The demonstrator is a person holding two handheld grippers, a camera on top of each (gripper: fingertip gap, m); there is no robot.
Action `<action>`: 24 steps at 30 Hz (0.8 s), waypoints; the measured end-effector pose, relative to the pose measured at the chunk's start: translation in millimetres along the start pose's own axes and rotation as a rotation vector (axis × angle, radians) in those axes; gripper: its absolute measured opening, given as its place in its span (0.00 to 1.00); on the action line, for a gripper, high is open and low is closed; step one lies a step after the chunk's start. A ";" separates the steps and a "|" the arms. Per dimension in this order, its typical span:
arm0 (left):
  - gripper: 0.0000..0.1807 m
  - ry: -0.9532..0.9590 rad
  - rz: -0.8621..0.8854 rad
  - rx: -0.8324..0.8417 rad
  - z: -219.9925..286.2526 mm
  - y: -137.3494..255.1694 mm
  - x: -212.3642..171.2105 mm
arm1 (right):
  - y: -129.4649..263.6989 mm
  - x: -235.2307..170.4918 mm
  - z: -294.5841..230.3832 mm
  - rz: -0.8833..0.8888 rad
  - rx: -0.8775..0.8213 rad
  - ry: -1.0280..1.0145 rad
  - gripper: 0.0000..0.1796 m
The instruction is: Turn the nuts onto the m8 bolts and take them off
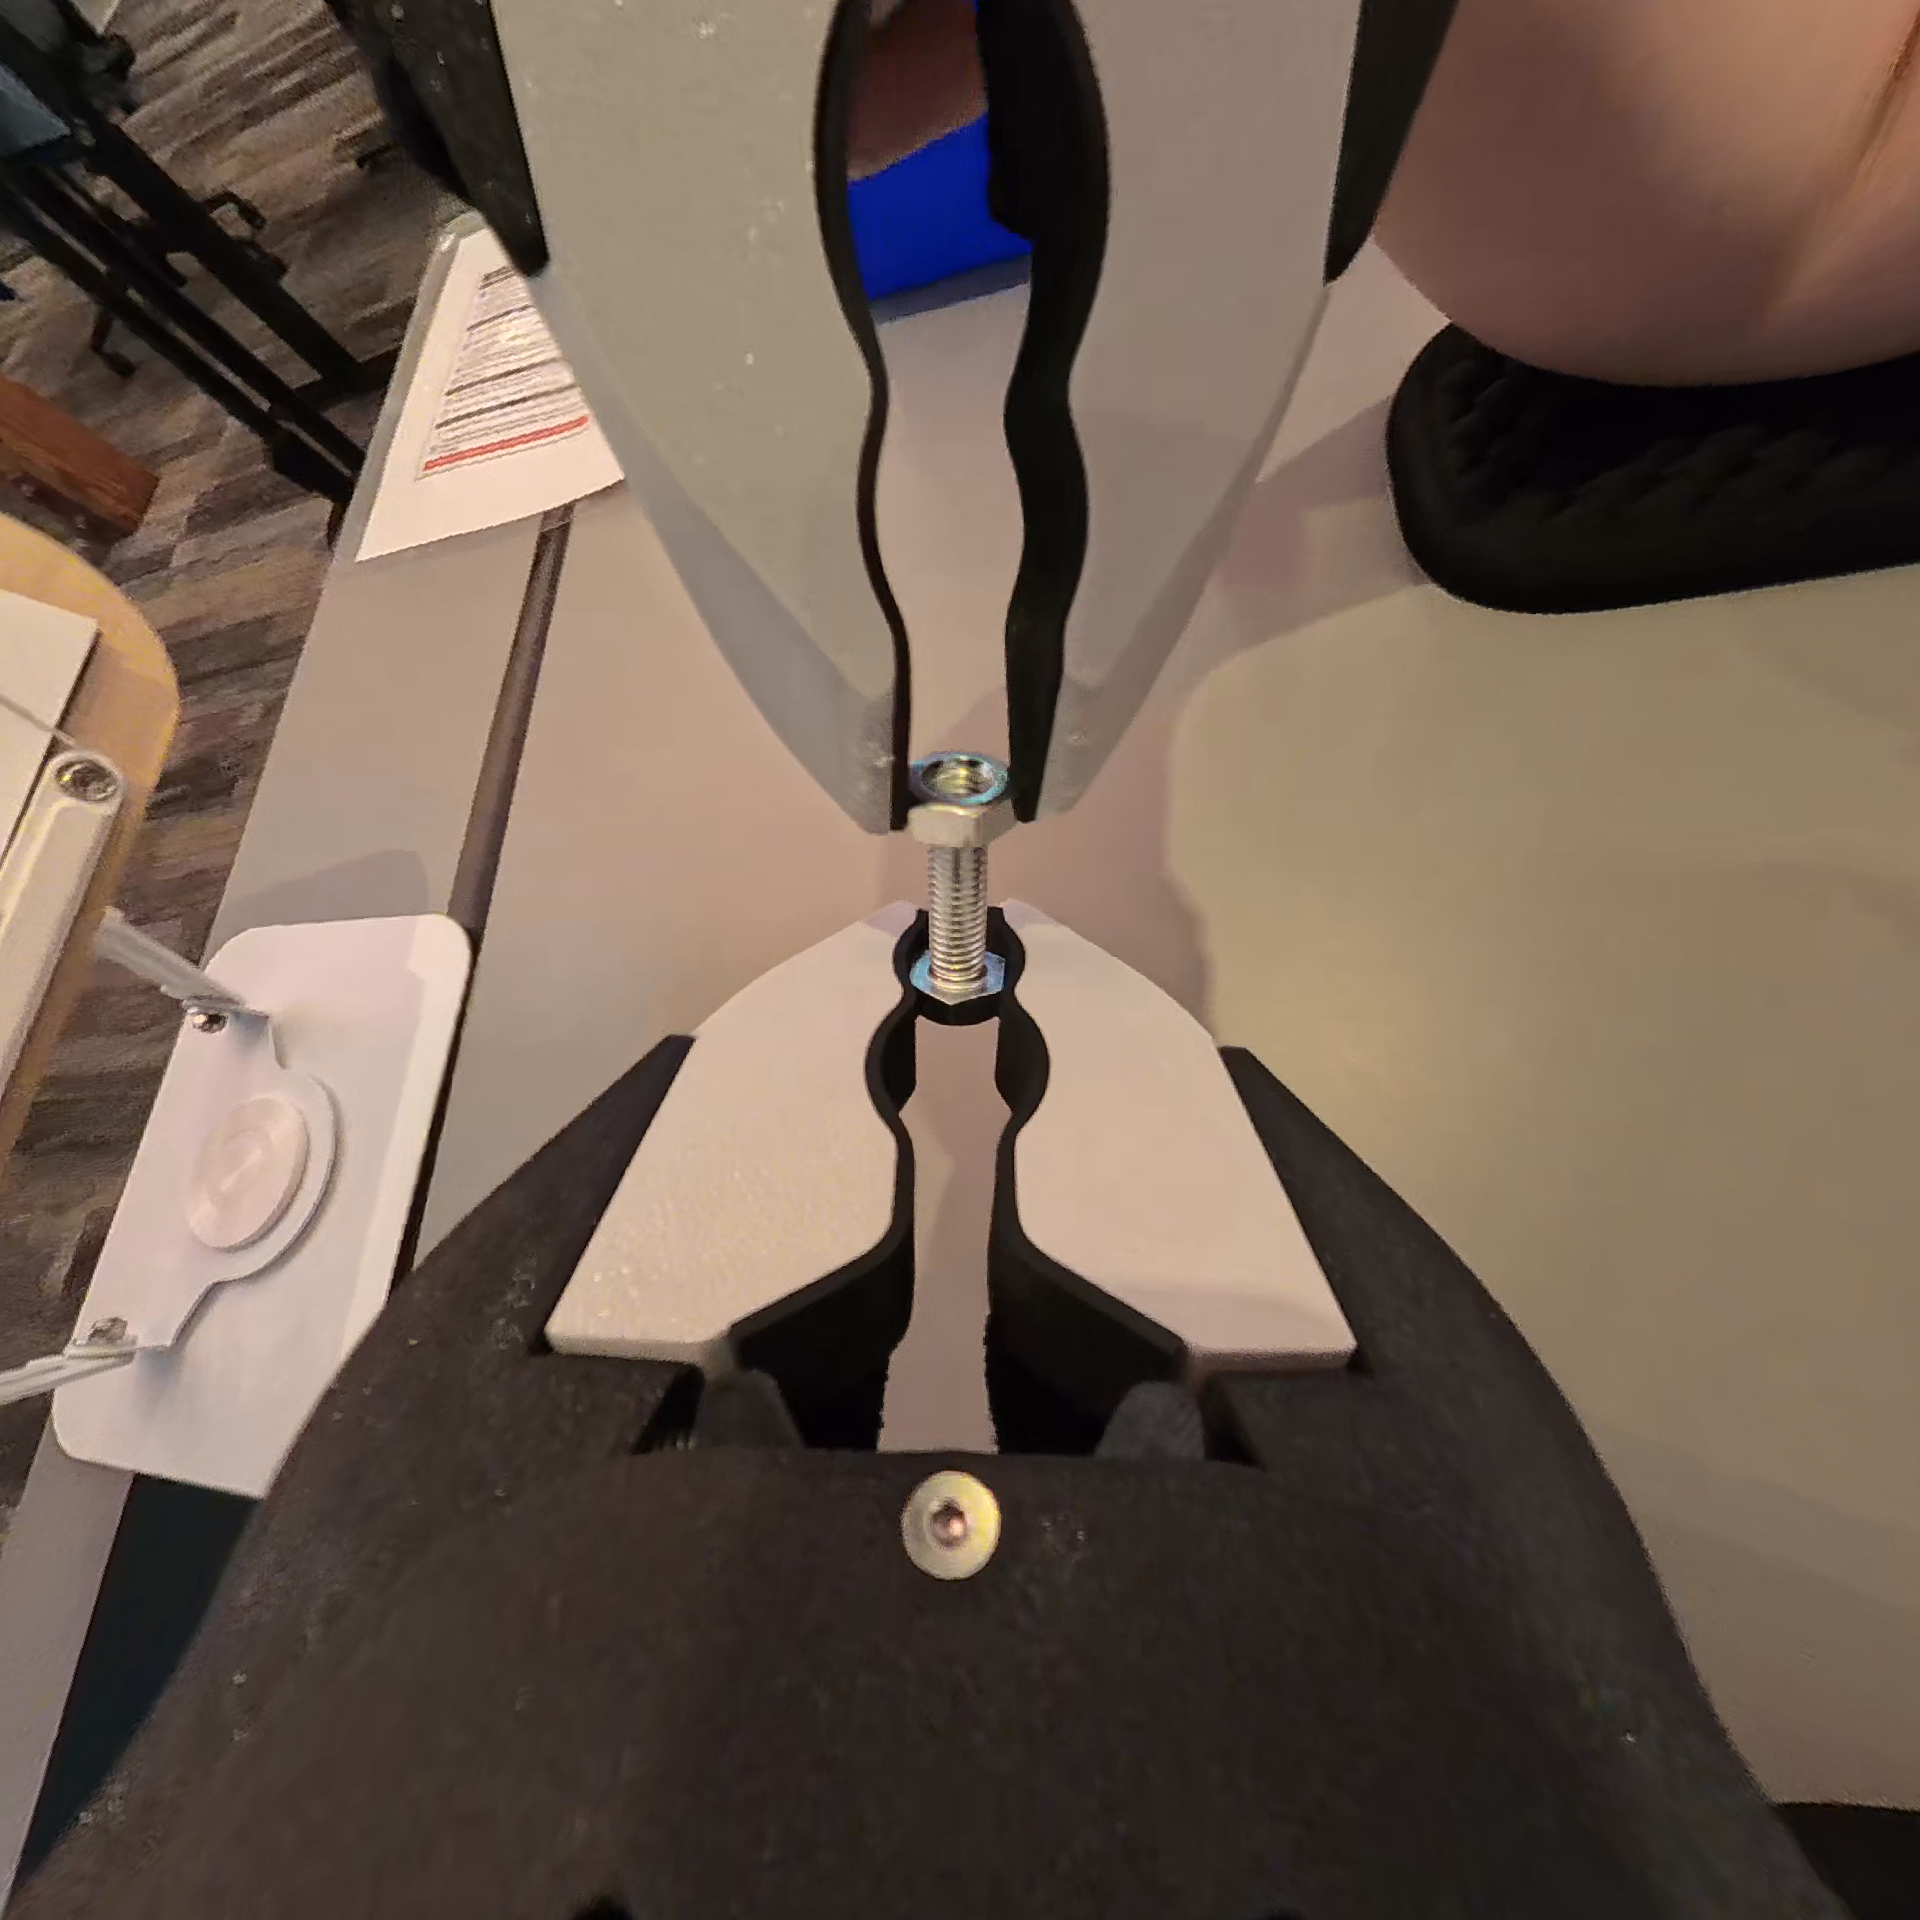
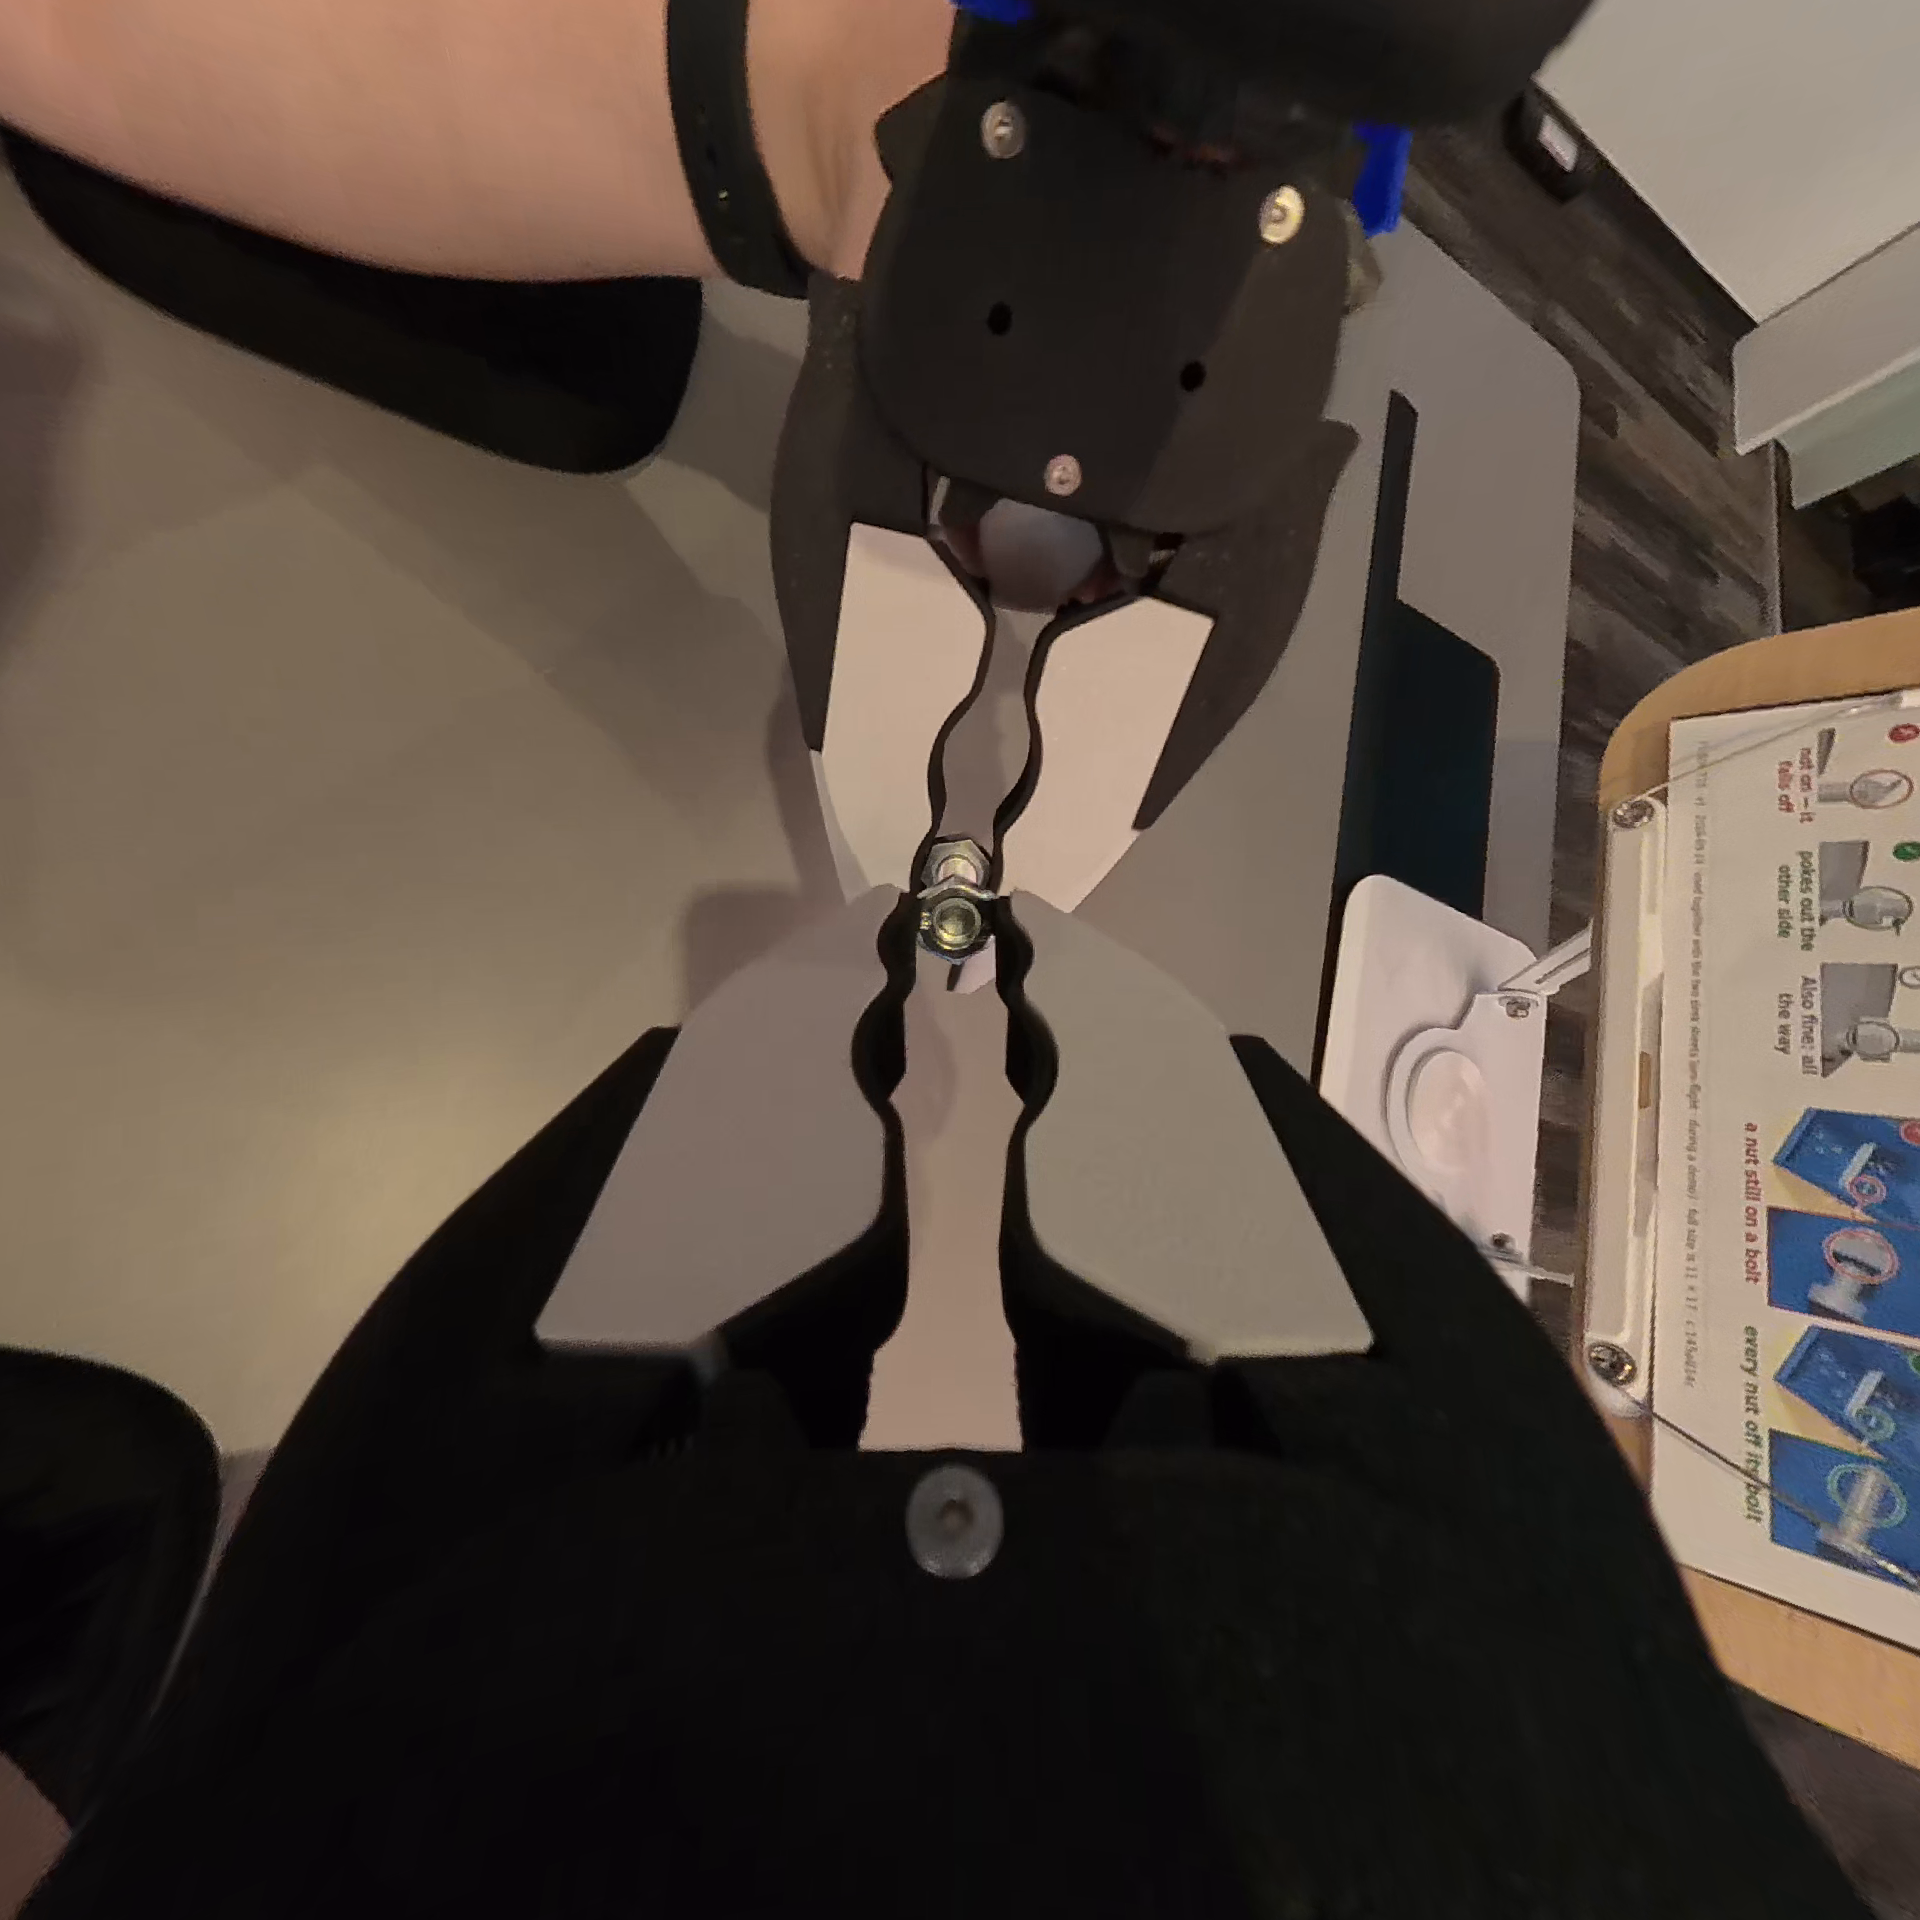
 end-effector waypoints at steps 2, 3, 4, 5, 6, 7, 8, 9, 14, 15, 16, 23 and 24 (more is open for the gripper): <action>0.06 0.009 -0.007 0.029 -3.7 3.0 0.0 | -1.2 0.1 5.0 0.018 -0.021 -0.048 0.08; 0.06 0.010 -0.011 0.047 -5.7 4.4 -0.1 | -1.8 -0.2 7.8 0.028 -0.032 -0.077 0.08; 0.06 0.010 -0.017 0.069 -8.0 5.9 -0.2 | -2.4 -0.6 10.8 0.040 -0.044 -0.107 0.08; 0.06 0.011 -0.023 0.091 -10.4 7.4 -0.3 | -3.1 -0.8 13.9 0.055 -0.054 -0.138 0.08; 0.05 0.012 -0.032 0.117 -13.1 8.7 -0.4 | -3.6 -1.5 17.2 0.066 -0.066 -0.168 0.08; 0.05 0.012 -0.043 0.151 -16.4 9.8 -0.2 | -3.8 -2.2 21.0 0.076 -0.087 -0.195 0.08; 0.05 0.013 -0.055 0.191 -20.1 11.0 0.3 | -3.8 -2.7 25.2 0.088 -0.113 -0.223 0.08; 0.05 0.018 -0.070 0.227 -23.2 12.0 1.0 | -3.9 -2.8 28.7 0.100 -0.133 -0.254 0.08; 0.06 0.009 -0.141 0.369 -33.6 17.2 4.5 | -4.1 -3.2 41.5 0.146 -0.214 -0.402 0.08; 0.05 0.008 -0.150 0.392 -35.2 18.1 4.9 | -4.4 -3.1 43.2 0.153 -0.229 -0.427 0.08; 0.05 0.007 -0.157 0.411 -36.7 18.8 5.2 | -4.7 -3.0 44.9 0.160 -0.244 -0.452 0.08; 0.06 0.013 -0.165 0.498 -44.3 24.4 6.7 | -6.3 -3.9 53.9 0.262 -0.293 -0.642 0.08; 0.06 0.010 -0.169 0.502 -44.6 24.6 6.5 | -6.6 -4.4 54.3 0.265 -0.289 -0.650 0.08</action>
Point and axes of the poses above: each gripper's, where its closed fingertips meet, y back along the fingers, x out of its top, z = x × y across the jaws, the point moved 6 cm from there along y, back along the fingers, and after that the axes turned 15 degrees about z, right-handed, at the moved point
